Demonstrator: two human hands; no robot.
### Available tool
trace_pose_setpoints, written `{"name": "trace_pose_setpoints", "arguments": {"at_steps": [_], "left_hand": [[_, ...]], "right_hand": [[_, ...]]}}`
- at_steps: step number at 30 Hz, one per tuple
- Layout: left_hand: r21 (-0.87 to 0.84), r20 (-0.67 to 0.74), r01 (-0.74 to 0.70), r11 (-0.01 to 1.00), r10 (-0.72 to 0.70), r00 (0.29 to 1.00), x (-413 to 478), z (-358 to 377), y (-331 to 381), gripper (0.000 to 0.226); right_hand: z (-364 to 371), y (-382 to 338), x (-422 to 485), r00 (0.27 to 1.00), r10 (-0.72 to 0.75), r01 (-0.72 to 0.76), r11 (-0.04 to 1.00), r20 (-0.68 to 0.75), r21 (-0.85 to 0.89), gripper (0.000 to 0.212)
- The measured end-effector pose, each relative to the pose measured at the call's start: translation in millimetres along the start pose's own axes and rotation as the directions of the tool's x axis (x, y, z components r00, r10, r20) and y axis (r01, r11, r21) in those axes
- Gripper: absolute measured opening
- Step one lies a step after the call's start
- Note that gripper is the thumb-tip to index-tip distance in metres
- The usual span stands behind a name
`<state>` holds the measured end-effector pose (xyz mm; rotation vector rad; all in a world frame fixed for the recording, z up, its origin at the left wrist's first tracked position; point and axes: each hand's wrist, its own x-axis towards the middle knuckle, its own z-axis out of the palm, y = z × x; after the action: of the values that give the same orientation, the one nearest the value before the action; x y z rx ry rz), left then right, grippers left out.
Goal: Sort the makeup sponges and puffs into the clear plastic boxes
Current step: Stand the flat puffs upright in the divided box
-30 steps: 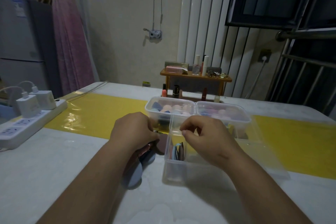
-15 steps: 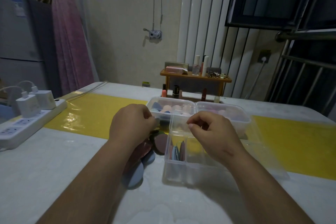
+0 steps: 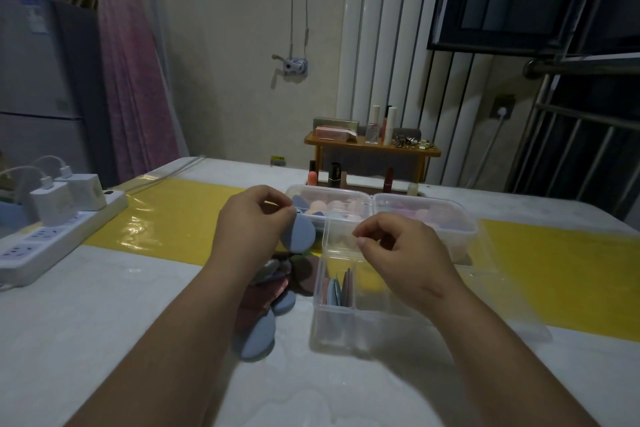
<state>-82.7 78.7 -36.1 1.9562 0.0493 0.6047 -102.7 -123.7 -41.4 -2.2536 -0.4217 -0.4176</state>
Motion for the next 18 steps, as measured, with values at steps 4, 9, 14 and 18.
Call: {"name": "trace_pose_setpoints", "arguments": {"at_steps": [4,9,14,18], "left_hand": [[-0.121,0.034,0.013,0.993,-0.009,0.999,-0.3,1.8,1.6,0.005],[-0.243,0.088,0.083,0.967,-0.063,0.994,-1.7,4.6,2.7,0.004],[-0.323,0.169,0.146,0.935,-0.095,0.981,-4.4,6.8,5.3,0.004],[-0.342,0.239,0.167,0.925,-0.086,0.967,-7.1,8.3,7.9,0.005]], "right_hand": [[1.0,-0.6,1.2,1.000,0.002,-0.002,1.000,0.012,0.005,0.015],[1.0,-2.0,0.8,0.998,0.032,-0.035,0.998,0.053,0.057,0.020],[0.7,-4.4,-1.0,0.995,0.034,-0.048,0.986,0.093,0.159,0.027],[-0.4,-5.4,-0.2,1.000,-0.026,0.024,0.987,0.007,0.157,0.026]]}}
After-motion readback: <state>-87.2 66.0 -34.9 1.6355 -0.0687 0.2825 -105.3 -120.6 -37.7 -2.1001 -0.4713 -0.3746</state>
